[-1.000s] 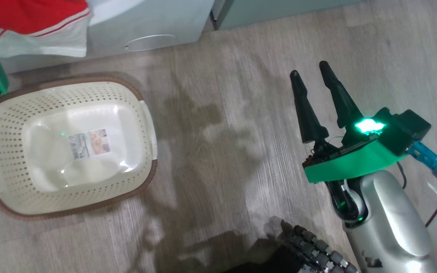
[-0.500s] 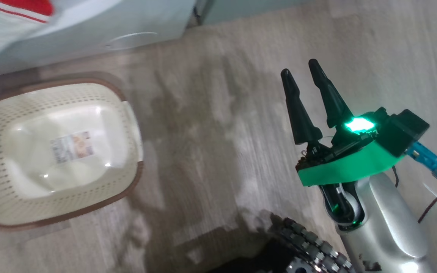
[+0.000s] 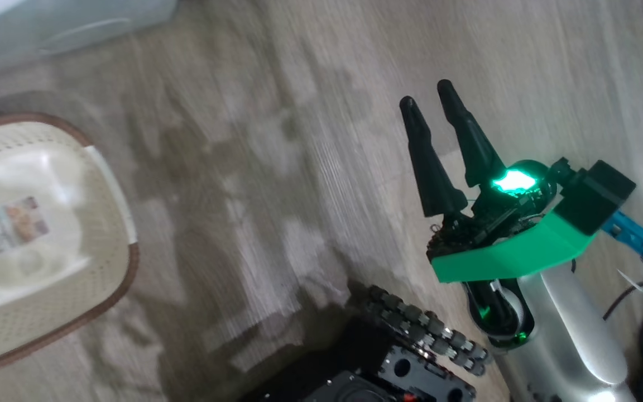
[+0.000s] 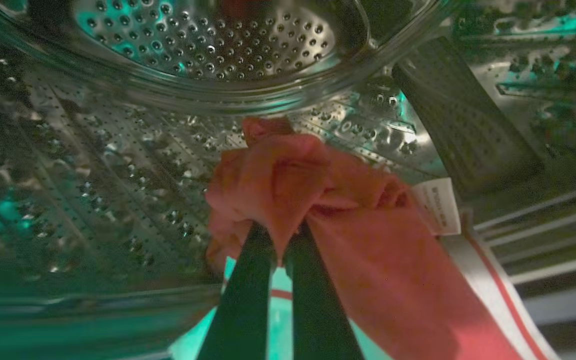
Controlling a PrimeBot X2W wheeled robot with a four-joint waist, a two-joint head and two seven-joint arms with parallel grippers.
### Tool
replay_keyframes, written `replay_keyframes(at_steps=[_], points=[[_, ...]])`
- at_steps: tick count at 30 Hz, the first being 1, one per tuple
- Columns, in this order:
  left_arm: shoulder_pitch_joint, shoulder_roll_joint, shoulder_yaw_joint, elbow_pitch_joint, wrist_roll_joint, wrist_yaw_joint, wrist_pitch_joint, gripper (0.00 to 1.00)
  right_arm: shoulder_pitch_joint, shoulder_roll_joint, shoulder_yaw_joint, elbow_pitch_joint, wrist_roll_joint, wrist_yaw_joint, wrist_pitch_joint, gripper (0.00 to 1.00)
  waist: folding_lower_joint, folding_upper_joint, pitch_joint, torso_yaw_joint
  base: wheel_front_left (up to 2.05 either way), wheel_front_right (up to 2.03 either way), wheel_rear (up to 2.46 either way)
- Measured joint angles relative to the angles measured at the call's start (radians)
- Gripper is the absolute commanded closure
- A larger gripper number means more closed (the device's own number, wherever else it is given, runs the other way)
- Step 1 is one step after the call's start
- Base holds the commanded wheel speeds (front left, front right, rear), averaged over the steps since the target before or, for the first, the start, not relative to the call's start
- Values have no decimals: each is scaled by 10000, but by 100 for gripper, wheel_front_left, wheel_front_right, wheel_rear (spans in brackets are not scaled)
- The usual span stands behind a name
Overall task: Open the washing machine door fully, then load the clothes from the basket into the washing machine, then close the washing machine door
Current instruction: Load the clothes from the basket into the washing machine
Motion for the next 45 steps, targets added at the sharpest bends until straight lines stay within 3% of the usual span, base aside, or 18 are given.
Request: replay_keyframes(at_steps=[10, 17, 26, 27, 28, 36, 45], points=[[-1290, 69, -324, 527, 832, 94, -2155, 100, 17, 8, 10, -357, 69, 0, 0, 0, 1, 0, 809, -241, 0, 0, 0], [-2313, 92, -702, 1097, 1486, 84, -4523, 100, 25, 12, 21, -502, 142, 0, 0, 0, 0, 0, 1055, -186, 0, 0, 0], [-2470, 100, -1034, 2807, 1567, -199, -4869, 100, 24, 13, 90, -500, 153, 0, 0, 0, -1, 0, 1077, -112, 0, 0, 0], [-2471, 75, -1083, 2966, 1563, -199, -4932, 63, 19, 13, 113, -489, 153, 0, 0, 0, -1, 0, 1052, -105, 0, 0, 0], [-2470, 63, -1118, 3022, 1563, -199, -4989, 0, 14, 13, 134, -481, 153, 0, 0, 0, -1, 0, 1039, -102, 0, 0, 0], [-1920, 19, -1377, 3172, 1578, -182, -5647, 0, -41, 12, 297, -295, 138, 0, 0, 0, 0, 0, 761, -64, 0, 0, 0], [-372, -788, -1521, 2441, 1300, 408, -6165, 0, -43, 12, 98, -8, -244, 0, 0, 0, -1, 0, 179, 413, 0, 0, 0]])
